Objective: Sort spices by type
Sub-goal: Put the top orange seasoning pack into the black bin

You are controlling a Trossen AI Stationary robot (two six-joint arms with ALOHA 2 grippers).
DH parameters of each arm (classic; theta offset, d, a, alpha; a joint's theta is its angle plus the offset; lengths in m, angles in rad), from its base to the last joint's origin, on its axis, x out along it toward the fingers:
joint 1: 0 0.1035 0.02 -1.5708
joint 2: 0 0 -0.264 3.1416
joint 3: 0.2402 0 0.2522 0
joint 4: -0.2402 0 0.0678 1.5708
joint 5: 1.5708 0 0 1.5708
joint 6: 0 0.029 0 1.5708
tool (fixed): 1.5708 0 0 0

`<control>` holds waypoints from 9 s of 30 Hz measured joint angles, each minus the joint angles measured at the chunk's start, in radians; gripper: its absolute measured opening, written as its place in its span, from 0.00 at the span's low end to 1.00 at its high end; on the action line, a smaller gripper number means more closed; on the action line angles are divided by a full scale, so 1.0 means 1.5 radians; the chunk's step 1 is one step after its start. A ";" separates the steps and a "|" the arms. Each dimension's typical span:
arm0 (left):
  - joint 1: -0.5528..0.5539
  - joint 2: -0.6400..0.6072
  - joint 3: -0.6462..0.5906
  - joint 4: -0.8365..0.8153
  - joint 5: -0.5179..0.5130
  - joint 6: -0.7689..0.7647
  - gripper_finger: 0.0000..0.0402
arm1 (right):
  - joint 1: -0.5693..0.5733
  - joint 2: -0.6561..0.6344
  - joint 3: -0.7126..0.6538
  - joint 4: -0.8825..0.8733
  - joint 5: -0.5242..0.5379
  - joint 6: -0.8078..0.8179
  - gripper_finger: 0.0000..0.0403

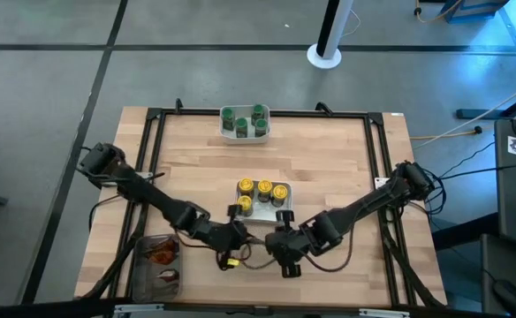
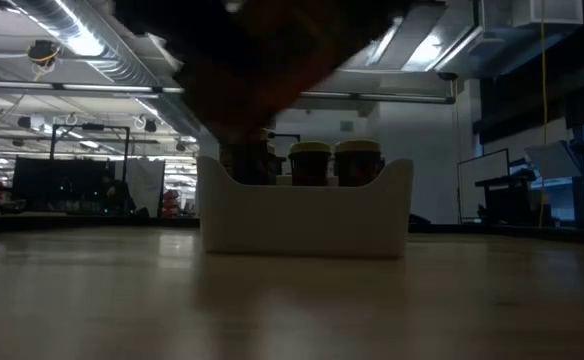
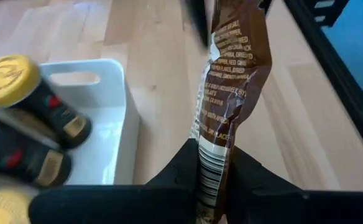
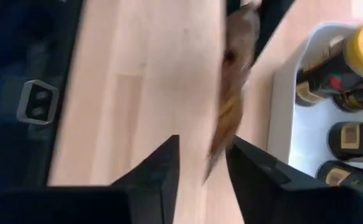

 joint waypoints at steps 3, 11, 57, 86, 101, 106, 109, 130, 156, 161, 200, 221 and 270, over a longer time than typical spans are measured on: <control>-0.028 -0.030 0.000 -0.059 -0.047 -0.024 0.06 | 0.026 0.000 0.046 -0.047 0.013 -0.006 0.36; -0.128 -0.097 0.000 -0.137 -0.110 -0.085 0.06 | 0.085 -0.001 0.071 -0.091 0.104 -0.026 0.43; -0.398 -0.125 0.000 0.034 -0.609 -0.119 0.05 | -0.047 0.066 -0.150 0.900 0.006 -0.265 0.50; -0.371 -0.126 0.001 0.113 -0.623 -0.036 0.08 | -0.043 0.108 -0.067 0.956 -0.023 -0.267 0.60; -0.375 -0.126 0.001 0.110 -0.623 -0.044 0.07 | -0.053 0.108 -0.067 0.956 -0.025 -0.272 0.15; -0.376 -0.126 0.001 0.108 -0.623 -0.039 0.07 | -0.056 0.108 -0.066 0.946 -0.028 -0.305 0.07; -0.377 -0.126 0.001 0.105 -0.622 -0.046 0.12 | -0.056 0.108 -0.066 0.945 -0.024 -0.326 0.07; -0.542 -0.274 0.017 0.043 -0.650 0.032 0.39 | -0.056 0.116 -0.067 0.935 -0.041 -0.263 0.06; -0.542 -0.286 0.017 -0.038 -0.670 -0.022 0.36 | -0.029 0.445 0.411 0.750 -0.024 -0.193 0.06; -0.539 -0.286 0.017 -0.037 -0.670 -0.034 0.36 | -0.030 0.503 0.487 0.765 -0.024 -0.176 0.06; -0.592 -0.232 0.010 -0.205 -0.475 -0.432 0.28 | -0.019 0.461 0.470 0.668 0.124 -0.250 0.07; -0.580 -0.259 0.018 -0.206 -0.440 -0.393 0.34 | 0.001 0.418 0.470 0.616 0.157 -0.247 0.06; -0.506 -0.266 0.018 -0.279 -0.431 -0.399 0.42 | -0.017 0.405 0.470 0.628 0.180 -0.198 0.07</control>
